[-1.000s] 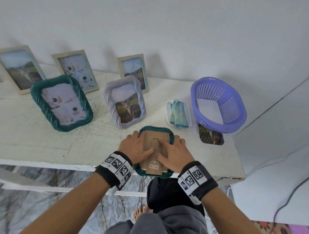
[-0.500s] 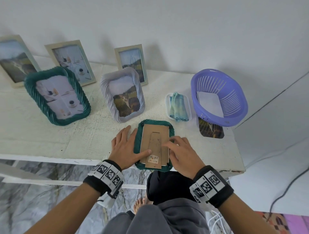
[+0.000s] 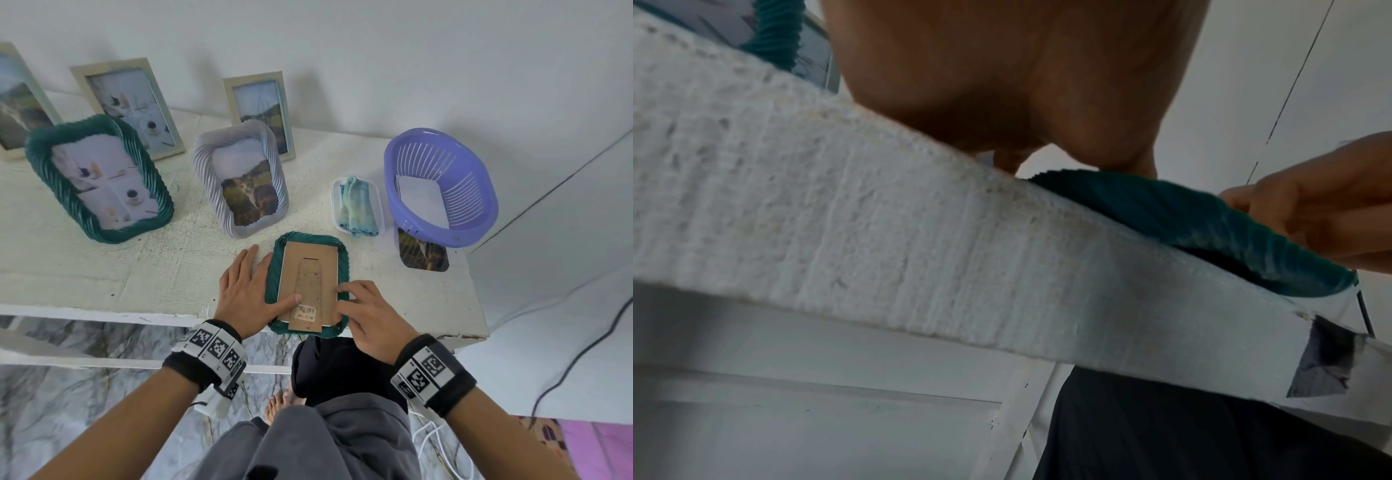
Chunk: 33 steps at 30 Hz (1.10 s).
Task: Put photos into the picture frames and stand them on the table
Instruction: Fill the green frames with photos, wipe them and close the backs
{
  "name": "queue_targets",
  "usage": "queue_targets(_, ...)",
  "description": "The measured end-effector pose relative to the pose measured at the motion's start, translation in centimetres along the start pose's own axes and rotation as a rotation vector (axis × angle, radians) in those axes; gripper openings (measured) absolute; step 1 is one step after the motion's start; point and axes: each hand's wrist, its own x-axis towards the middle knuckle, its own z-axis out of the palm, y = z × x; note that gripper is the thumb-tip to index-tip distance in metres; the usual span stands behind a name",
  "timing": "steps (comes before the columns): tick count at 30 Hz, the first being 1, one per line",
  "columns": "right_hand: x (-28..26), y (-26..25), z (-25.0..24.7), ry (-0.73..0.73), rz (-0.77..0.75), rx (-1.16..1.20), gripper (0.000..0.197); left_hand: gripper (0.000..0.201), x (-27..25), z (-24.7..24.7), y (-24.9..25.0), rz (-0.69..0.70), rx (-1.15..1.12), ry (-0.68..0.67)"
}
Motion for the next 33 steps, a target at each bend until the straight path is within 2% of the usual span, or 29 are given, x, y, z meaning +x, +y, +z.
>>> queue_targets(3, 0.0, -0.7, 0.0, 0.035, 0.053, -0.009, 0.03, 0.113, 0.1, -0.1, 0.1, -0.003, -0.001, -0.005)
queue_targets(8, 0.4, -2.5, 0.2, 0.026, 0.133, -0.102, 0.048, 0.114, 0.0, -0.2, 0.1, 0.0, -0.017, -0.026)
queue_targets(11, 0.7, -3.1, 0.9, 0.072, 0.175, -0.132, 0.05, 0.117, 0.2, -0.9, -0.3, 0.01, -0.029, -0.069)
queue_targets(14, 0.8, -3.4, 1.3, 0.099, 0.207, -0.116, 0.044, 0.128, 0.2, -1.7, -1.5, 0.075, -0.084, -0.14)
queue_targets(17, 0.8, -3.9, 1.4, 0.13, 0.223, -0.096, 0.04, 0.132, -0.1, -2.2, -2.8, 0.164, -0.08, -0.201)
queue_targets(22, 0.8, -4.2, 1.9, 0.143, 0.25, -0.104, 0.034, 0.117, -0.2, -1.9, -3.7, 0.241, -0.069, -0.221)
queue_targets(25, 1.0, -4.7, 1.6, 0.15, 0.277, -0.115, 0.04, 0.111, -0.3, -1.6, -4.4, 0.285, -0.064, -0.2)
queue_targets(30, 2.5, -6.0, 1.5, 0.185, 0.327, -0.222, 0.031, 0.08, -1.0, -0.7, -4.9, 0.386, -0.065, -0.051)
queue_targets(33, 4.1, -7.1, 1.6, 0.155, 0.36, -0.238, 0.046, 0.067, -1.2, -0.4, -5.0, 0.422, -0.03, -0.002)
